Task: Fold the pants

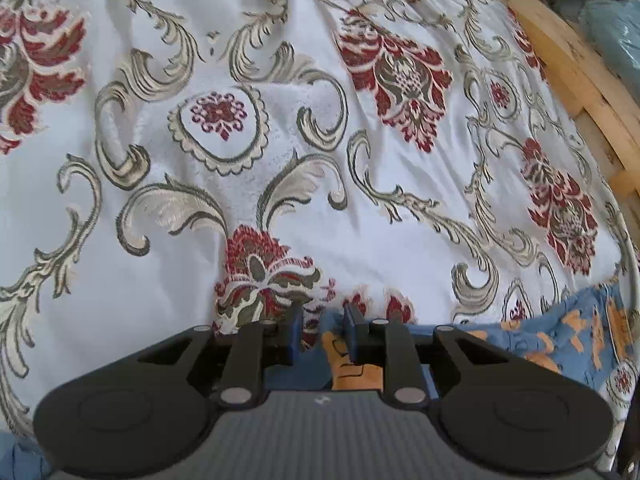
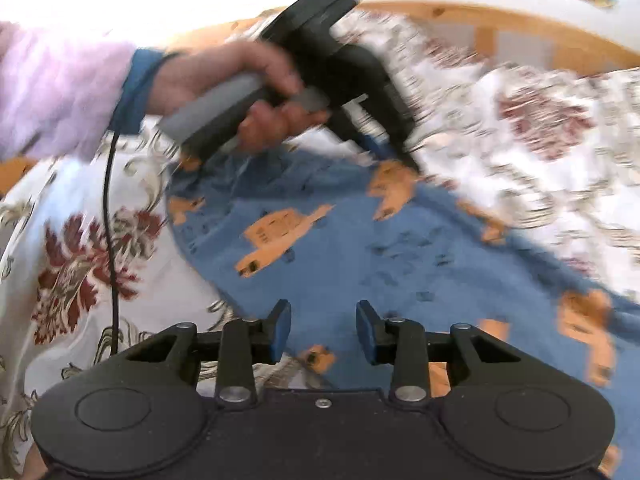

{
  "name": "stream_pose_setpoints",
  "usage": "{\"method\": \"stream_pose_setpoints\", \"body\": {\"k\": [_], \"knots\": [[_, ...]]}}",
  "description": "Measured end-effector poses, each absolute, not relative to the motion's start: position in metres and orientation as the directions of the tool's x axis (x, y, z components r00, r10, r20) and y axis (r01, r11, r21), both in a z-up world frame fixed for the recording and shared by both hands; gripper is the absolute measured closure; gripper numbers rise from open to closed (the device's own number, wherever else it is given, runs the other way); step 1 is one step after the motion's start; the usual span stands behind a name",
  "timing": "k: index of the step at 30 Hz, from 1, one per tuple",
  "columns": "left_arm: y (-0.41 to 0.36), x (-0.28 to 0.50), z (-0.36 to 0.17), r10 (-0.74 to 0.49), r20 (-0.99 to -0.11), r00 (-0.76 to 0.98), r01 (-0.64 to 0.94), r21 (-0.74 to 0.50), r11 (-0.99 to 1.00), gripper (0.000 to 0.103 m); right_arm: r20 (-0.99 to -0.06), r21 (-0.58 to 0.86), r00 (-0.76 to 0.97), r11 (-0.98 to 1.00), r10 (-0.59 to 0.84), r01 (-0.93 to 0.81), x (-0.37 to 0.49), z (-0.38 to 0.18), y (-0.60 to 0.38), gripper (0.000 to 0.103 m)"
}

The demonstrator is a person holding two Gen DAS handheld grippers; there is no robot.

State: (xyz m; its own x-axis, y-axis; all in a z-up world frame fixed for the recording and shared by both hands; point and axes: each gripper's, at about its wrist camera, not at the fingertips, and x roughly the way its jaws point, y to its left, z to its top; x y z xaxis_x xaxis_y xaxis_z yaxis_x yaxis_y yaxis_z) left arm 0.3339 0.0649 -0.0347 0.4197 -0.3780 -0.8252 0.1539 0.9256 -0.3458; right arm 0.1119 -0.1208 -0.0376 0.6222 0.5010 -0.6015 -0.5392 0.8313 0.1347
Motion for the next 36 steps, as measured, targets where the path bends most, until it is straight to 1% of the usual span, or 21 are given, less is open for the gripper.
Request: {"method": "stream_pose_setpoints", "body": {"k": [1, 2, 4, 5, 6, 7, 8, 10, 11, 15, 17, 18, 19, 20, 22, 24, 25, 26, 30, 33, 36], "knots": [[0.064, 0.332, -0.032, -0.366, -0.825, 0.431, 0.152, -0.333, 0.931, 0.069, -0.590, 0.145, 0.648, 0.852, 0.482, -0.502, 0.107, -0.036, -0.132, 0.052], [0.061, 0.328, -0.027, -0.353, -0.822, 0.448, 0.156, -0.317, 0.936, 0.062, -0.579, 0.152, 0.676, 0.875, 0.455, -0.459, 0.103, -0.032, -0.146, 0.049], [0.054, 0.320, -0.019, -0.334, -0.815, 0.474, 0.166, -0.289, 0.943, 0.058, -0.561, 0.138, 0.739, 0.922, 0.373, -0.361, 0.092, -0.029, -0.179, 0.037], [0.048, 0.315, -0.013, -0.335, -0.808, 0.484, 0.180, -0.283, 0.942, 0.056, -0.555, 0.127, 0.761, 0.938, 0.337, -0.322, 0.087, -0.028, -0.195, 0.035], [0.041, 0.310, -0.008, -0.341, -0.803, 0.490, 0.196, -0.279, 0.940, 0.054, -0.552, 0.111, 0.784, 0.957, 0.284, -0.269, 0.082, -0.027, -0.213, 0.029], [0.031, 0.304, -0.001, -0.350, -0.793, 0.498, 0.226, -0.270, 0.936, 0.047, -0.553, 0.100, 0.800, 0.972, 0.234, -0.215, 0.079, -0.029, -0.228, 0.024], [0.020, 0.298, 0.005, -0.357, -0.784, 0.507, 0.257, -0.258, 0.931, 0.038, -0.558, 0.097, 0.809, 0.983, 0.185, -0.158, 0.075, -0.030, -0.243, 0.024], [-0.010, 0.287, 0.017, -0.383, -0.765, 0.518, 0.341, -0.227, 0.912, 0.027, -0.565, 0.115, 0.818, 0.992, 0.110, -0.054, 0.069, -0.036, -0.270, 0.024], [-0.028, 0.282, 0.021, -0.408, -0.756, 0.512, 0.393, -0.215, 0.894, 0.026, -0.564, 0.120, 0.822, 0.993, 0.072, -0.004, 0.065, -0.039, -0.280, 0.024], [-0.103, 0.268, 0.021, -0.493, -0.758, 0.427, 0.574, -0.194, 0.796, 0.024, -0.577, 0.132, 0.816, 0.983, -0.032, 0.131, 0.058, -0.056, -0.309, 0.024], [-0.142, 0.264, 0.010, -0.472, -0.780, 0.411, 0.622, -0.138, 0.771, 0.025, -0.599, 0.124, 0.795, 0.970, -0.095, 0.209, 0.058, -0.063, -0.319, 0.026], [-0.161, 0.265, 0.001, -0.431, -0.803, 0.411, 0.633, -0.089, 0.769, 0.027, -0.590, 0.149, 0.801, 0.962, -0.100, 0.229, 0.054, -0.062, -0.324, 0.026], [-0.174, 0.267, -0.006, -0.394, -0.819, 0.416, 0.633, -0.050, 0.772, 0.033, -0.576, 0.172, 0.811, 0.955, -0.102, 0.242, 0.051, -0.059, -0.328, 0.026], [-0.185, 0.272, -0.013, -0.366, -0.829, 0.423, 0.626, -0.024, 0.779, 0.044, -0.557, 0.185, 0.823, 0.949, -0.113, 0.256, 0.047, -0.057, -0.331, 0.026], [-0.194, 0.283, -0.015, -0.401, -0.826, 0.396, 0.608, -0.091, 0.788, 0.045, -0.541, 0.186, 0.829, 0.940, -0.144, 0.285, 0.042, -0.055, -0.334, 0.024], [-0.198, 0.293, -0.009, -0.496, -0.790, 0.360, 0.602, -0.209, 0.771, 0.035, -0.553, 0.179, 0.816, 0.933, -0.167, 0.313, 0.045, -0.060, -0.335, 0.025], [-0.204, 0.298, -0.003, -0.531, -0.773, 0.347, 0.613, -0.242, 0.752, 0.025, -0.552, 0.174, 0.814, 0.930, -0.181, 0.324, 0.045, -0.059, -0.332, 0.027], [-0.213, 0.303, 0.002, -0.555, -0.760, 0.338, 0.633, -0.253, 0.732, 0.020, -0.548, 0.181, 0.815, 0.924, -0.190, 0.338, 0.047, -0.059, -0.333, 0.028], [-0.262, 0.321, 0.014, -0.604, -0.759, 0.245, 0.728, -0.267, 0.631, 0.020, -0.520, 0.292, 0.833, 0.876, -0.191, 0.383, 0.054, -0.059, -0.351, 0.038], [-0.294, 0.335, 0.013, -0.629, -0.765, 0.137, 0.782, -0.306, 0.542, 0.020, -0.526, 0.324, 0.827, 0.852, -0.198, 0.410, 0.054, -0.062, -0.359, 0.050], [-0.319, 0.348, 0.006, -0.632, -0.773, 0.054, 0.821, -0.326, 0.469, 0.020, -0.521, 0.346, 0.831, 0.841, -0.196, 0.415, 0.053, -0.064, -0.364, 0.055]]}}
